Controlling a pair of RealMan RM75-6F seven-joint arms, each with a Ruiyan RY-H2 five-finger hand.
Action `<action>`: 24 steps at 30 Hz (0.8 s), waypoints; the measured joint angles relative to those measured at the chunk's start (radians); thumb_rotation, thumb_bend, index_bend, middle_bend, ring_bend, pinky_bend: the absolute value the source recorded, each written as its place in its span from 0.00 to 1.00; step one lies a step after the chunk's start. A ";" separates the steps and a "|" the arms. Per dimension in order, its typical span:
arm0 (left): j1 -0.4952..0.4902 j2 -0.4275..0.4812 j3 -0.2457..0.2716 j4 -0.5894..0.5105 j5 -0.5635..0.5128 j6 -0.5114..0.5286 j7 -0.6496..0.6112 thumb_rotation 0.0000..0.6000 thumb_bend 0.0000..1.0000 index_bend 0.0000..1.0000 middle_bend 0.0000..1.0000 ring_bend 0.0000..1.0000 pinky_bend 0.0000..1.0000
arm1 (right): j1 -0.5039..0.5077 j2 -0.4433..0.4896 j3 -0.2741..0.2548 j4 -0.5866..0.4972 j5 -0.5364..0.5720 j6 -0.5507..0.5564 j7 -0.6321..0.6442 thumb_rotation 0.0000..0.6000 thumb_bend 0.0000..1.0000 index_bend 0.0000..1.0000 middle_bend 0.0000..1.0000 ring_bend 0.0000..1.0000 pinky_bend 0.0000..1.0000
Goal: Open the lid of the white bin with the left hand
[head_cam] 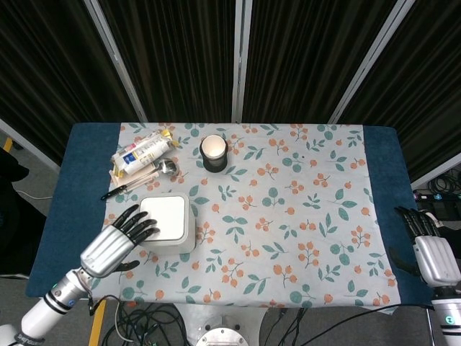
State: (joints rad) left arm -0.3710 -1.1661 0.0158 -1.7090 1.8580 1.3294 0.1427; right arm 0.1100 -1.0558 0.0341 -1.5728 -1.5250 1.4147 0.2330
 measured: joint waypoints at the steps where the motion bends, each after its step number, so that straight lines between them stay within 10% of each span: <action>1: 0.006 0.001 -0.003 0.003 0.005 0.031 -0.009 1.00 0.00 0.24 0.18 0.09 0.00 | 0.000 0.000 -0.001 0.001 -0.001 0.000 0.001 1.00 0.32 0.05 0.06 0.00 0.00; 12: 0.125 0.040 -0.053 0.036 -0.087 0.263 -0.058 1.00 0.00 0.20 0.15 0.09 0.00 | -0.005 0.002 -0.002 0.009 -0.006 0.008 0.011 1.00 0.32 0.05 0.06 0.00 0.00; 24: 0.240 0.023 -0.034 0.077 -0.380 0.188 0.009 1.00 0.00 0.20 0.15 0.09 0.00 | -0.011 0.012 0.003 -0.001 -0.041 0.055 0.016 1.00 0.33 0.05 0.06 0.00 0.00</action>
State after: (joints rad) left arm -0.1312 -1.1431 -0.0183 -1.6321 1.4781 1.5171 0.1516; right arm 0.0990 -1.0442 0.0375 -1.5737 -1.5661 1.4694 0.2490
